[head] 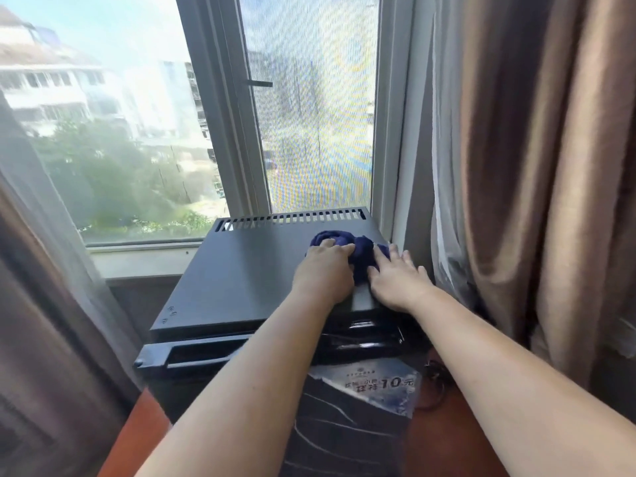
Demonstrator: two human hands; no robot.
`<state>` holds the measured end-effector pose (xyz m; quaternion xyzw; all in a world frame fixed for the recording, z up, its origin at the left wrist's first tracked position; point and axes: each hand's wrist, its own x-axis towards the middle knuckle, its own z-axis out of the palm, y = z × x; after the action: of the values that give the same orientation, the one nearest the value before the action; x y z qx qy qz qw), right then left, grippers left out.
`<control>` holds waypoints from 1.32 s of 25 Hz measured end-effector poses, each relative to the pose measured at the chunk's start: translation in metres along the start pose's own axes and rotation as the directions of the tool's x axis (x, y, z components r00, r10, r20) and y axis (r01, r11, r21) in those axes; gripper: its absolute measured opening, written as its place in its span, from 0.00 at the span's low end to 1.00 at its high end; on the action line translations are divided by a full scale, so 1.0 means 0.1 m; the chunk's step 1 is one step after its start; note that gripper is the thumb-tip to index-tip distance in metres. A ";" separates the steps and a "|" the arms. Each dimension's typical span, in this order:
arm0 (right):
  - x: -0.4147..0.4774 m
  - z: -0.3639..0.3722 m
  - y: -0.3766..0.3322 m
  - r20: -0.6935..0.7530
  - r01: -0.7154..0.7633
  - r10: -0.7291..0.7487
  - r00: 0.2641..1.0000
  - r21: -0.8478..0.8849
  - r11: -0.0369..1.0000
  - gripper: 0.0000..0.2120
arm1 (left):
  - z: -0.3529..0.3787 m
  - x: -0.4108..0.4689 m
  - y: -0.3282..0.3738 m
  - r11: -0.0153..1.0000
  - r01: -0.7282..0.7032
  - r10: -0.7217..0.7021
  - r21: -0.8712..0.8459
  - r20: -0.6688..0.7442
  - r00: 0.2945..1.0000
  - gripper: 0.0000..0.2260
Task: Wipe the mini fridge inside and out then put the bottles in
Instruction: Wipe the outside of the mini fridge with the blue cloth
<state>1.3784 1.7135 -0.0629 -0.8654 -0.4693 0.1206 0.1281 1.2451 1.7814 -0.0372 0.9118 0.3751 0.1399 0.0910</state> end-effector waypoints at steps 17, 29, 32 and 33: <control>1.79 0.05 -0.65 -0.019 -0.148 0.146 0.989 -0.109 0.983 0.28 | -0.02 1.62 -1.17 0.990 -0.040 0.055 -0.137 0.102 0.993 0.17; 2.05 0.44 -1.97 0.022 0.061 -0.059 0.998 -0.103 0.993 0.28 | -0.42 1.49 -2.37 0.997 0.081 -0.081 -0.002 -0.044 0.996 0.16; 1.94 0.62 -2.41 0.039 0.163 -0.160 0.986 -0.088 0.983 0.28 | -0.58 1.24 -2.74 0.986 0.165 -0.164 0.007 -0.051 0.985 0.18; 1.90 0.67 -2.51 0.047 0.186 -0.183 0.982 -0.081 0.979 0.28 | -0.62 1.15 -2.83 0.984 0.180 -0.180 -0.014 -0.048 0.982 0.17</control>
<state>1.2607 2.0131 -0.0582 -0.8203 -0.5546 0.1050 0.0926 1.1169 2.0651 -0.0336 0.8701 0.4574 0.1551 0.0983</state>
